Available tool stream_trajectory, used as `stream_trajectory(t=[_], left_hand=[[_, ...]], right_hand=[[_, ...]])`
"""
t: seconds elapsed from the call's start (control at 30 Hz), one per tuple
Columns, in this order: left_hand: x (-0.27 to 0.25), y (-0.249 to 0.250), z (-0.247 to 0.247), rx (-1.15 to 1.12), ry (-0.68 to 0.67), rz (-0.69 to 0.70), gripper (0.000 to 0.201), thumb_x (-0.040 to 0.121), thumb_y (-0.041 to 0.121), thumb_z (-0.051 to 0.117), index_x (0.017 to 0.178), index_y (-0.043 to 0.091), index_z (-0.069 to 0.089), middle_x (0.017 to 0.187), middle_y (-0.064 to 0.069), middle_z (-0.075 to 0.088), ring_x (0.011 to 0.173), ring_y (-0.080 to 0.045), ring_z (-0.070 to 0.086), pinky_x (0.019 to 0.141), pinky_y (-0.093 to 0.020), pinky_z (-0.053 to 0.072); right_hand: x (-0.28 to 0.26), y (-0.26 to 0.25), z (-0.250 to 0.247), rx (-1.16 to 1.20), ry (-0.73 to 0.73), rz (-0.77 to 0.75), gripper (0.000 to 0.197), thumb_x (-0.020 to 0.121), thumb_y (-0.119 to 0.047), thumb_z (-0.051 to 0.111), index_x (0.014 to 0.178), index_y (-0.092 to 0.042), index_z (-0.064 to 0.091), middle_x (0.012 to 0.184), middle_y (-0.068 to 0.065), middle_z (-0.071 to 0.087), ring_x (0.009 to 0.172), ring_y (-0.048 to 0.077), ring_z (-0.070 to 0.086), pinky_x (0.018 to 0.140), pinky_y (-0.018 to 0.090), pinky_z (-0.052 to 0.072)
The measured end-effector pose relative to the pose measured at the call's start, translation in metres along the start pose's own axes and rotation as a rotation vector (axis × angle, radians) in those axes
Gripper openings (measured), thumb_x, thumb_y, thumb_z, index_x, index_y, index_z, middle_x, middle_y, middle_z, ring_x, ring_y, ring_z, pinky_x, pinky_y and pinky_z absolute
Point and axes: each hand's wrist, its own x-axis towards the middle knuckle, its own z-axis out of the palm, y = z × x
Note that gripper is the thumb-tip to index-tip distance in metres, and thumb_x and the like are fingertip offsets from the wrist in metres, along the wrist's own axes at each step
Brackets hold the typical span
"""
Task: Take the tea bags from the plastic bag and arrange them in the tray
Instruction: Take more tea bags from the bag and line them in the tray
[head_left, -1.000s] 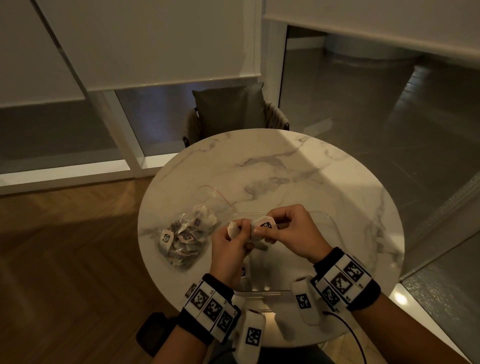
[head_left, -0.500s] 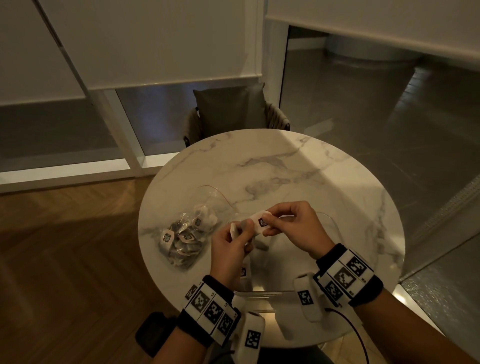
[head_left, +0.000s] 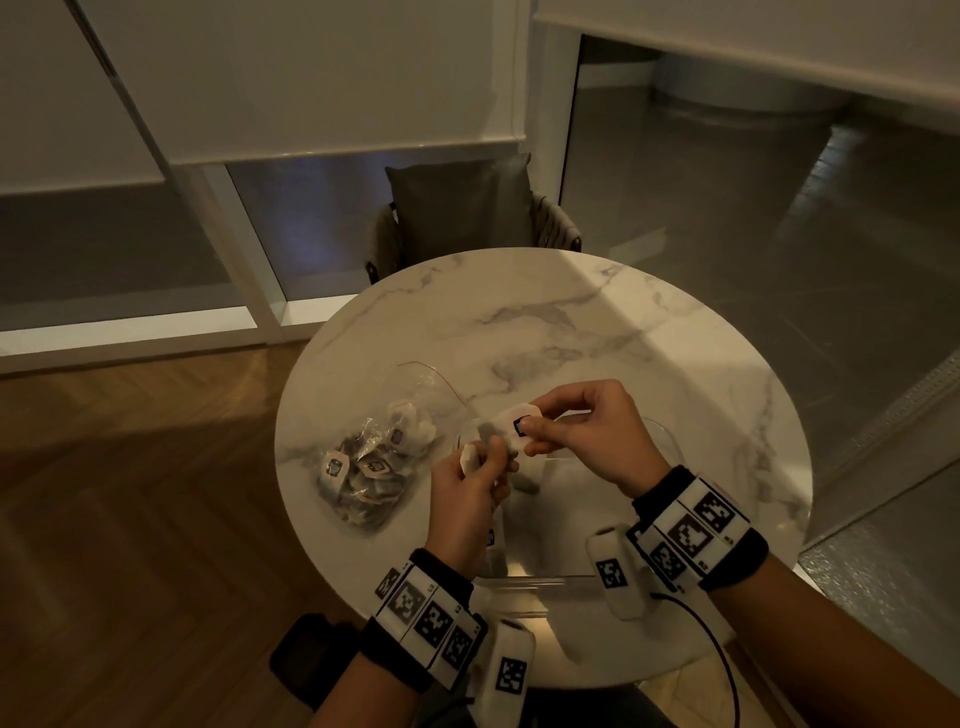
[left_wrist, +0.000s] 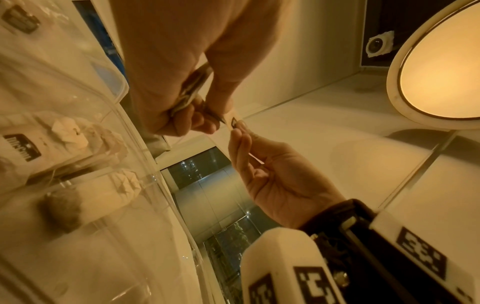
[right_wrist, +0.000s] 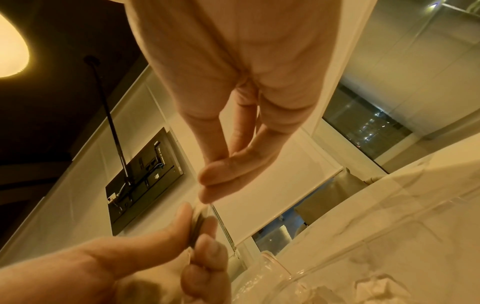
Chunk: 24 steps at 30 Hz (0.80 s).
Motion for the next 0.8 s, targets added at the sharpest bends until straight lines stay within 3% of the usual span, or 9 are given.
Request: stream_trajectory(t=[0.07,0.17,0.27,0.33,0.4,0.47,0.53,0.67,0.8], left_hand=[[0.001,0.0,-0.003,0.004,0.005,-0.005,0.024,0.098,0.021,0.056,0.085,0.006,0.068,0.075,-0.007,0.065,0.069,-0.013,0.056,0.062,-0.025,0.044],[0.002,0.005,-0.007,-0.02,-0.013,-0.031,0.03,0.091,0.036,0.06,0.09,0.008,0.069,0.08,-0.008,0.065,0.067,-0.012,0.056,0.058,-0.024,0.043],[0.006,0.012,-0.014,-0.174,0.015,-0.166,0.042,0.09,0.044,0.056,0.103,0.005,0.063,0.08,-0.01,0.062,0.064,-0.014,0.054,0.052,-0.022,0.042],[0.007,0.018,-0.02,-0.295,0.017,-0.265,0.044,0.096,0.045,0.049,0.106,0.003,0.059,0.079,-0.012,0.059,0.063,-0.017,0.053,0.049,-0.022,0.043],[0.007,0.021,-0.026,-0.351,0.024,-0.315,0.034,0.101,0.033,0.043,0.102,0.002,0.057,0.084,-0.017,0.062,0.069,-0.023,0.059,0.054,-0.026,0.05],[0.006,0.021,-0.031,-0.361,0.032,-0.316,0.015,0.099,0.009,0.037,0.096,0.001,0.05,0.091,-0.024,0.067,0.075,-0.03,0.065,0.059,-0.03,0.057],[0.004,0.019,-0.033,-0.368,0.047,-0.291,0.014,0.092,-0.005,0.031,0.098,0.003,0.042,0.091,-0.028,0.069,0.077,-0.037,0.069,0.061,-0.033,0.061],[0.001,0.016,-0.033,-0.315,0.054,-0.248,0.039,0.091,-0.01,0.027,0.128,-0.001,0.037,0.091,-0.03,0.064,0.076,-0.041,0.07,0.071,-0.04,0.062],[0.0,0.018,-0.035,-0.319,0.055,-0.253,0.041,0.094,-0.01,0.027,0.132,0.002,0.037,0.088,-0.028,0.065,0.073,-0.041,0.071,0.068,-0.04,0.063]], right_hand=[[0.003,-0.004,-0.002,-0.038,-0.014,-0.008,0.015,0.074,-0.004,0.082,0.086,0.002,0.074,0.077,0.015,0.074,0.062,0.027,0.072,0.06,0.028,0.058],[0.012,-0.011,-0.01,-0.129,-0.014,-0.047,0.016,0.072,-0.007,0.084,0.083,0.0,0.075,0.069,0.012,0.073,0.058,0.021,0.07,0.057,0.023,0.054],[0.021,-0.018,-0.017,-0.31,-0.039,-0.074,0.014,0.072,-0.011,0.085,0.078,-0.004,0.076,0.067,0.006,0.073,0.056,0.013,0.067,0.055,0.018,0.051],[0.026,-0.02,-0.017,-0.503,-0.135,-0.061,0.011,0.073,-0.013,0.085,0.074,-0.008,0.076,0.064,-0.001,0.071,0.052,0.006,0.065,0.054,0.014,0.05],[0.03,-0.017,-0.015,-0.679,-0.271,-0.026,0.009,0.075,-0.013,0.083,0.071,-0.012,0.075,0.06,-0.007,0.069,0.049,0.002,0.063,0.055,0.014,0.051],[0.036,-0.01,-0.009,-0.8,-0.386,-0.01,0.008,0.077,-0.012,0.081,0.072,-0.012,0.075,0.057,-0.006,0.068,0.047,0.002,0.062,0.058,0.02,0.055],[0.043,-0.002,-0.003,-0.869,-0.477,0.01,0.007,0.076,-0.009,0.081,0.074,-0.009,0.074,0.057,-0.005,0.067,0.047,0.004,0.063,0.061,0.024,0.058],[0.057,0.012,0.011,-0.957,-0.65,0.073,0.012,0.074,-0.007,0.083,0.077,-0.005,0.071,0.06,-0.002,0.066,0.051,0.009,0.066,0.063,0.027,0.06],[0.068,0.024,0.019,-1.099,-0.697,0.066,0.015,0.075,-0.009,0.083,0.082,-0.003,0.071,0.07,0.005,0.067,0.064,0.021,0.07,0.068,0.032,0.06]])
